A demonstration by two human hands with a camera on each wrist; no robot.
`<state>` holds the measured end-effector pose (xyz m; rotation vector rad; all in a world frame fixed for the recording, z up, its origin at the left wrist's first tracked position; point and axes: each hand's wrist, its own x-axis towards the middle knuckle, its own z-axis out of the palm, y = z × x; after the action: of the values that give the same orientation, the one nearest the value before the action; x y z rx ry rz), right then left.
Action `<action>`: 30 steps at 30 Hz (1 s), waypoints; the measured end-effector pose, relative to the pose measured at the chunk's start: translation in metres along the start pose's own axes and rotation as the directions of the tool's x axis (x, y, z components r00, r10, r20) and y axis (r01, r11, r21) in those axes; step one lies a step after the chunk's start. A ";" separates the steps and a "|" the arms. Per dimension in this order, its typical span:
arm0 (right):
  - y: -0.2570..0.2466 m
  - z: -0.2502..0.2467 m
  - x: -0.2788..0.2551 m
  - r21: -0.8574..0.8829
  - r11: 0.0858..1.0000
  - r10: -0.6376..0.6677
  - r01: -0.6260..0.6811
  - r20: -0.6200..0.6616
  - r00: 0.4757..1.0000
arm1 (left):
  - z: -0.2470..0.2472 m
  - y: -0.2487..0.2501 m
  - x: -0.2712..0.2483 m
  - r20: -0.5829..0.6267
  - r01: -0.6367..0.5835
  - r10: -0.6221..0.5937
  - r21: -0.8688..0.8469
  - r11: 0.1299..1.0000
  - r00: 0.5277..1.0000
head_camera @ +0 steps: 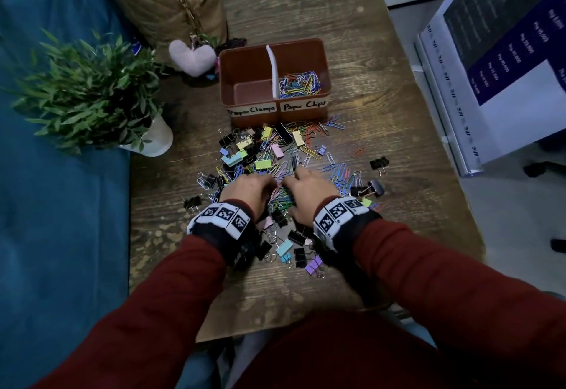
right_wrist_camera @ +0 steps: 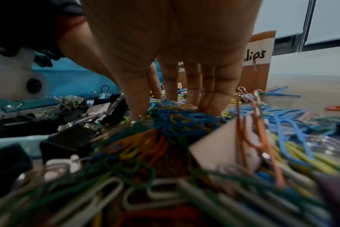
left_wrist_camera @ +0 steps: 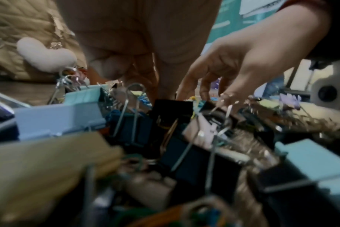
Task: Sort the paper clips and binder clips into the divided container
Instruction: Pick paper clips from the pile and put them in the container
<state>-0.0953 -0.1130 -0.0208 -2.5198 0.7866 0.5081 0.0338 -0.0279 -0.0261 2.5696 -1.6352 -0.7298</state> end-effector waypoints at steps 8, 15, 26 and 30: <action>-0.003 -0.010 0.006 0.083 0.996 -0.038 0.035 0.032 0.999 | 0.002 0.006 -0.002 0.034 0.107 -0.103 -0.147 0.983 0.994; 0.033 -0.021 0.003 0.431 0.890 0.124 -0.149 0.084 0.989 | -0.001 0.008 -0.001 0.077 0.087 -0.076 -0.156 0.984 0.994; 0.081 -0.075 0.001 0.867 0.459 0.311 -0.196 0.050 0.949 | -0.008 0.046 0.009 0.242 0.000 -0.010 0.040 0.999 0.970; 0.087 -0.096 0.012 0.919 0.363 0.342 -0.150 0.019 0.940 | -0.007 0.050 0.014 0.210 -0.034 0.030 0.014 0.999 0.977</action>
<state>-0.1190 -0.2318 0.0269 -1.3770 1.1251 -0.1160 -0.0011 -0.0647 -0.0126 2.5469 -1.7396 -1.0200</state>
